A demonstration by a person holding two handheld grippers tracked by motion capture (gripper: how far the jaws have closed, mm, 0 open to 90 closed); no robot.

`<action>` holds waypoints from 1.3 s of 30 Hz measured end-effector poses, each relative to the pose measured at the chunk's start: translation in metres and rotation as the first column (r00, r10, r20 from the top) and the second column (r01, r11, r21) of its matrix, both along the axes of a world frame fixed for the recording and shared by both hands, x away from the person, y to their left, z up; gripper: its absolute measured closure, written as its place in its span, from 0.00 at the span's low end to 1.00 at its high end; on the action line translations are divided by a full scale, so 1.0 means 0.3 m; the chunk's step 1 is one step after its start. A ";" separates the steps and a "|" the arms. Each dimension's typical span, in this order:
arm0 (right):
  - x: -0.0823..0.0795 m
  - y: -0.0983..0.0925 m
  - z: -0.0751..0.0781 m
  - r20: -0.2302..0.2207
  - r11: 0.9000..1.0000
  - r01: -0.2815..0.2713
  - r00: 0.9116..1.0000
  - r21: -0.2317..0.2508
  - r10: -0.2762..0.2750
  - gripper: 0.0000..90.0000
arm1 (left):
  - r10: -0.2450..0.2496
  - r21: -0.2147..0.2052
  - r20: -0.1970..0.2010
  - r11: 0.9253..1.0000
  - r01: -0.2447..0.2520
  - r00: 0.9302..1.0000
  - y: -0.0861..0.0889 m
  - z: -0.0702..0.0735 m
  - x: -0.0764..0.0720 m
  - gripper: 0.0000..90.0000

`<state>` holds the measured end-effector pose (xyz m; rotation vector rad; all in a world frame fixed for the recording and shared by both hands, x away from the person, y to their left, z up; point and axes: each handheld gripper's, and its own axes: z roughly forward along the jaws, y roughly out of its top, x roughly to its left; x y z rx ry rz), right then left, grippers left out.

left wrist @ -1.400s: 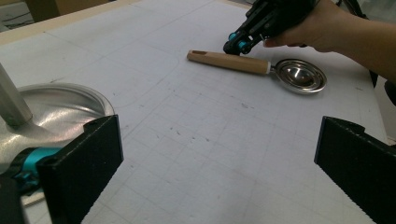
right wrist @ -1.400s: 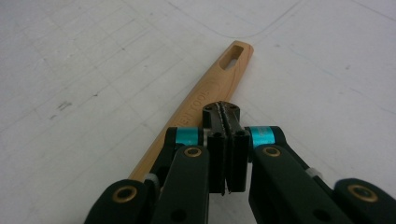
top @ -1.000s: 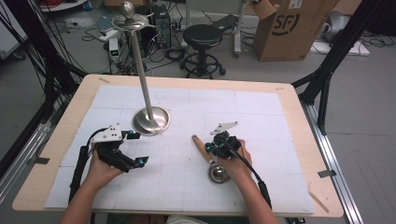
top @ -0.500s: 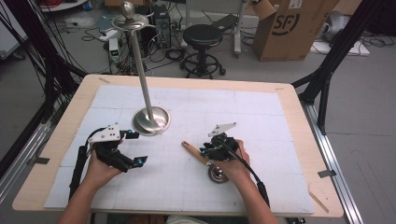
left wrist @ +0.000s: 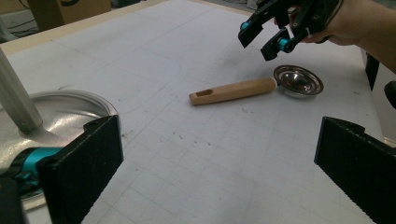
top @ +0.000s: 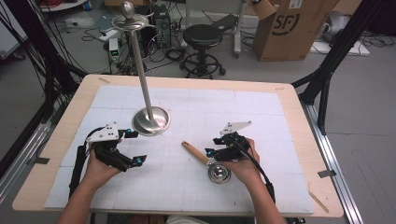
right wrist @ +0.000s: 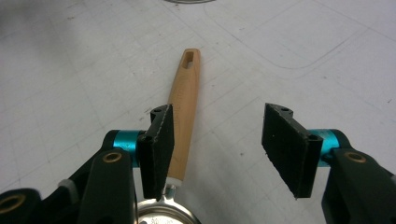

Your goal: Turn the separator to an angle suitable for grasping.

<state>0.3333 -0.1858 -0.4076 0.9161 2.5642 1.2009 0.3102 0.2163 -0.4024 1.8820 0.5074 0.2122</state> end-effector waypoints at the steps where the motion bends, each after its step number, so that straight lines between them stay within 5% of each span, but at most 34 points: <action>1: -0.002 0.001 0.000 0.001 1.000 -0.002 1.000 0.000 0.002 0.48 | 0.000 0.001 0.002 1.000 0.000 1.000 0.000 0.000 0.000 0.02; 22: -0.026 0.021 0.019 -0.007 0.999 -0.034 0.999 -0.019 0.034 0.39 | 0.008 -0.003 0.006 1.000 -0.008 1.000 0.009 0.005 0.000 0.02; 29: -0.032 0.049 0.013 -0.019 0.996 -0.052 0.999 -0.066 0.051 0.38 | 0.004 0.058 -0.003 0.998 -0.004 1.000 -0.013 -0.015 0.003 0.02; 36: -0.031 0.055 0.007 -0.033 0.995 -0.049 0.998 -0.084 0.046 0.38 | 0.008 0.033 -0.001 0.999 -0.008 1.000 -0.001 -0.009 0.009 0.02; 39: -0.037 0.066 -0.006 -0.091 0.990 -0.055 0.995 -0.129 0.044 0.39 | 0.008 0.012 -0.003 1.000 -0.008 1.000 -0.002 -0.013 0.020 0.02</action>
